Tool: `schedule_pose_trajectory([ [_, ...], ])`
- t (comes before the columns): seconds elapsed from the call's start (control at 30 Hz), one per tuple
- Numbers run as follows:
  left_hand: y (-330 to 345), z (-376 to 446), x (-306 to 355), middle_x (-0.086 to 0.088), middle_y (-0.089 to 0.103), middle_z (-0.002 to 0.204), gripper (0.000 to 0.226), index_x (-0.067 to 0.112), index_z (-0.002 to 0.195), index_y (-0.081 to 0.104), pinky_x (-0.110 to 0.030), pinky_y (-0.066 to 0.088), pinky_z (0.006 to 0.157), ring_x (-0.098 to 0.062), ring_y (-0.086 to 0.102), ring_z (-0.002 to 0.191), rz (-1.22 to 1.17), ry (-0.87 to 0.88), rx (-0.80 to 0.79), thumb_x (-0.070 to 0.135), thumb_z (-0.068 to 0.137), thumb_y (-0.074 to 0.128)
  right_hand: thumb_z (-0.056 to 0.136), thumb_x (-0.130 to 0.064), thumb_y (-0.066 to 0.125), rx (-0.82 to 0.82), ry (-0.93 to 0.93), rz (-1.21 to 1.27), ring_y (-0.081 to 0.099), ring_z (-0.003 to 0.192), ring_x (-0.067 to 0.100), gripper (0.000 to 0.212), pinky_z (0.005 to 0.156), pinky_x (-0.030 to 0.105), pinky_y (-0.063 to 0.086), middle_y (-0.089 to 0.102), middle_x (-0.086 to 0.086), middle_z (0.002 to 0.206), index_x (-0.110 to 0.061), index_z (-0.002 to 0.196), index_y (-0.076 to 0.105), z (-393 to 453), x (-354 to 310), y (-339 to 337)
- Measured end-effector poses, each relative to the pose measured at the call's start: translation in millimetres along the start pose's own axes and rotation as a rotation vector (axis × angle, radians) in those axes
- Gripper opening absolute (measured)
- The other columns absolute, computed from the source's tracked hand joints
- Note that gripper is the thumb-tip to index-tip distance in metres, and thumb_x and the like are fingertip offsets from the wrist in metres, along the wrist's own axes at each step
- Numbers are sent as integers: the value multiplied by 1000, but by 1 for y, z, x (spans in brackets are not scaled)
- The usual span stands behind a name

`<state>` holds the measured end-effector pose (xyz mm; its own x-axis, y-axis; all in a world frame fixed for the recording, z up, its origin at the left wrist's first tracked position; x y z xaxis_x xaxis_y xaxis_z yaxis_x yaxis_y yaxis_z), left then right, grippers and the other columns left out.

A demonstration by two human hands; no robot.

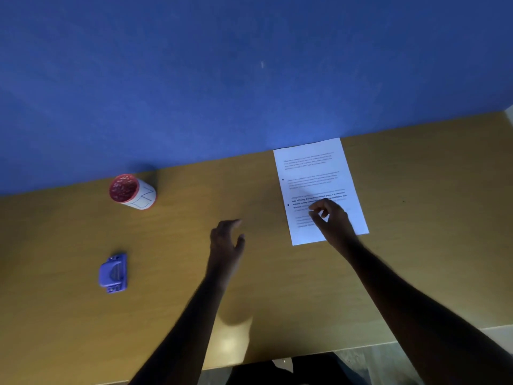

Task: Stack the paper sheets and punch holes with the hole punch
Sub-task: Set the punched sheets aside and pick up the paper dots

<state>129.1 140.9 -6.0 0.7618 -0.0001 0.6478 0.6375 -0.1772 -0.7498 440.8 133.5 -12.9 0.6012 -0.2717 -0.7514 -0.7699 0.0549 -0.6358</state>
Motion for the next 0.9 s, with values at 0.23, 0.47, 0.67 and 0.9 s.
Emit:
schedule_pose_trajectory([
  [0.23, -43, -40, -64, -5, 69, 117, 36, 12, 121, 70, -46, 51, 97, -31, 63, 107, -12, -88, 86, 0, 87, 72, 92, -21, 67, -101, -19, -21, 65, 83, 6, 6, 91, 52, 53, 72, -16, 92, -27, 90, 68, -20, -31, 52],
  [0.47, -51, -65, -113, 2, 71, 114, 27, 19, 116, 71, -47, 55, 94, -26, 64, 107, -35, -178, 38, 9, 91, 70, 95, -28, 67, -208, -17, -61, 63, 82, 7, 7, 100, 49, 46, 67, -20, 85, -33, 92, 65, -37, -62, 96],
  [0.67, -41, -79, -113, 6, 71, 102, 14, 20, 100, 75, -41, 59, 86, -16, 67, 96, -130, -179, -53, 22, 88, 81, 94, -26, 69, -249, -59, -62, 64, 83, 12, 2, 98, 44, 47, 70, -12, 88, -27, 93, 68, -51, -88, 124],
  [0.9, -35, -78, -114, 14, 70, 96, 24, 29, 94, 74, -41, 58, 84, -13, 67, 91, -120, -173, -60, 25, 76, 89, 94, -26, 68, -304, -115, -102, 65, 83, 10, 2, 99, 43, 44, 73, -10, 92, -27, 95, 69, -69, -101, 149],
])
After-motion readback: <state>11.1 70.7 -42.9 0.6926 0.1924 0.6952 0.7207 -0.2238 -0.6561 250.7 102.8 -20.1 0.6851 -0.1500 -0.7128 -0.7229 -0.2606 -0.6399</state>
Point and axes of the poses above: each hand's wrist, its own z-axis towards the middle knuckle, its own y-axis out of the palm, x = y × z, the point moved 10 cm from there along z, towards the middle knuckle
